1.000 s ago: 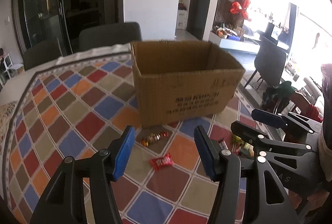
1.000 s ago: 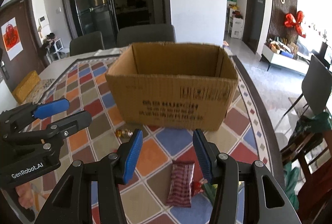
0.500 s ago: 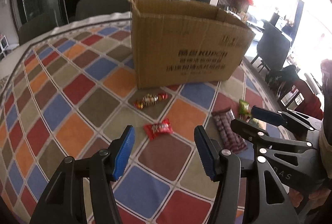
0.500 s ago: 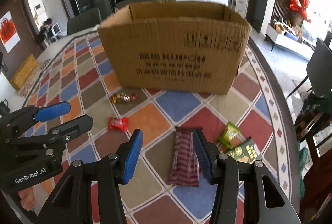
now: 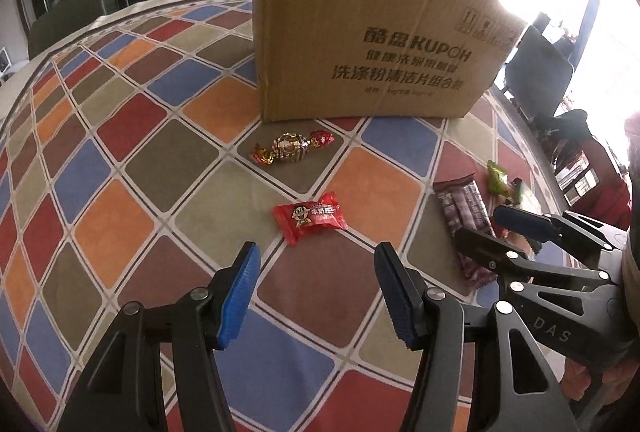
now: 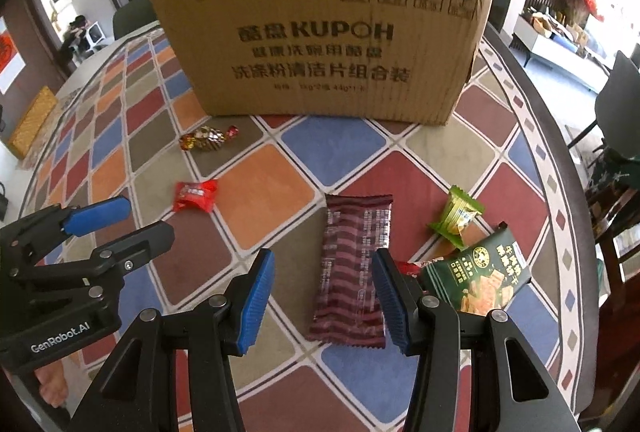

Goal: Organize snacks
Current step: 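Move both open tools back down to the remaining snacks, then grasp the small red candy with the left tool while the right tool grasps the striped chocolate bar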

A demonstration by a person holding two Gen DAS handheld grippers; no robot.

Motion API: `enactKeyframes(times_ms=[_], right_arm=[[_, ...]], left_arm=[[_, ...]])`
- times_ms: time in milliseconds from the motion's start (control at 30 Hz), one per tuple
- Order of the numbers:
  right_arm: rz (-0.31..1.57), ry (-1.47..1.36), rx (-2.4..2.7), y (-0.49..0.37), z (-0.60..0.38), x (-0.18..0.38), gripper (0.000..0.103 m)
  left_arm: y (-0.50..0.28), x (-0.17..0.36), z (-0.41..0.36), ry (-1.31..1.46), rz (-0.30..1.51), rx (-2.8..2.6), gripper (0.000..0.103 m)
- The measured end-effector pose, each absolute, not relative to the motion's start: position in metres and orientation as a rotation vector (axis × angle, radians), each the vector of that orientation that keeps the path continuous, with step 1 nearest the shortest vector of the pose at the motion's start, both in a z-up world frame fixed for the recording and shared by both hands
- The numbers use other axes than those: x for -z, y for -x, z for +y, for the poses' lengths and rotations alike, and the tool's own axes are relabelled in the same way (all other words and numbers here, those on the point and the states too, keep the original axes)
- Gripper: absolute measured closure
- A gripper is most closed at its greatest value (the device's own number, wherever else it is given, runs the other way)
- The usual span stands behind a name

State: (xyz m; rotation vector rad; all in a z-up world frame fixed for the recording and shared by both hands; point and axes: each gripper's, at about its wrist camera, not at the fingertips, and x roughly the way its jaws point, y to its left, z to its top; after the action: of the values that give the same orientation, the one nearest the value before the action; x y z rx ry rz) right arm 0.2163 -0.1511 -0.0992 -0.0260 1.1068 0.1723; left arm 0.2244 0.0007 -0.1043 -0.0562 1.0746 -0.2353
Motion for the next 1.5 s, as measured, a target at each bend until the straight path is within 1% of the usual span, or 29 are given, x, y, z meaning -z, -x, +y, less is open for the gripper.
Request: enactKeyframes(times_ms=[500, 733, 767, 800, 900, 933, 1000, 1033, 1100, 1500], right_arm=[[1.156, 0.050, -0.150, -0.240, -0.149, 0.120, 0.052], [1.160, 0.061, -0.160, -0.245, -0.135, 0.127, 0.052], [1.157, 0.070, -0.157, -0.246, -0.133, 0.128, 0.053], [1.155, 0.076, -0.155, -0.247, -0.131, 0.129, 0.059], [1.151, 0.077, -0.158, -0.248, -0.129, 0.129, 0.060], [1.150, 0.077, -0.159, -0.248, -0.129, 0.129, 0.061], [1.145, 0.066, -0.159, -0.249, -0.129, 0.129, 0.062], [1.145, 0.062, -0.159, -0.249, -0.130, 0.129, 0.062], [1.143, 0.053, -0.158, -0.249, -0.132, 0.128, 0.063], [1.107, 0.012, -0.173, -0.237, -0.145, 0.110, 0.064]], left_arm=[[-0.257, 0.130, -0.005, 0.059, 1.124, 0.217, 0.045], [-0.261, 0.132, -0.006, 0.052, 1.114, 0.208, 0.046], [-0.260, 0.132, -0.006, 0.048, 1.113, 0.206, 0.046], [-0.260, 0.132, -0.007, 0.035, 1.108, 0.197, 0.051], [-0.257, 0.132, -0.009, 0.003, 1.098, 0.181, 0.061], [-0.257, 0.132, -0.009, 0.004, 1.098, 0.185, 0.063], [-0.256, 0.132, -0.008, 0.005, 1.096, 0.189, 0.071], [-0.256, 0.131, -0.008, 0.008, 1.096, 0.191, 0.073], [-0.256, 0.131, -0.006, 0.028, 1.099, 0.202, 0.081], [-0.240, 0.113, -0.009, 0.057, 1.063, 0.237, 0.086]])
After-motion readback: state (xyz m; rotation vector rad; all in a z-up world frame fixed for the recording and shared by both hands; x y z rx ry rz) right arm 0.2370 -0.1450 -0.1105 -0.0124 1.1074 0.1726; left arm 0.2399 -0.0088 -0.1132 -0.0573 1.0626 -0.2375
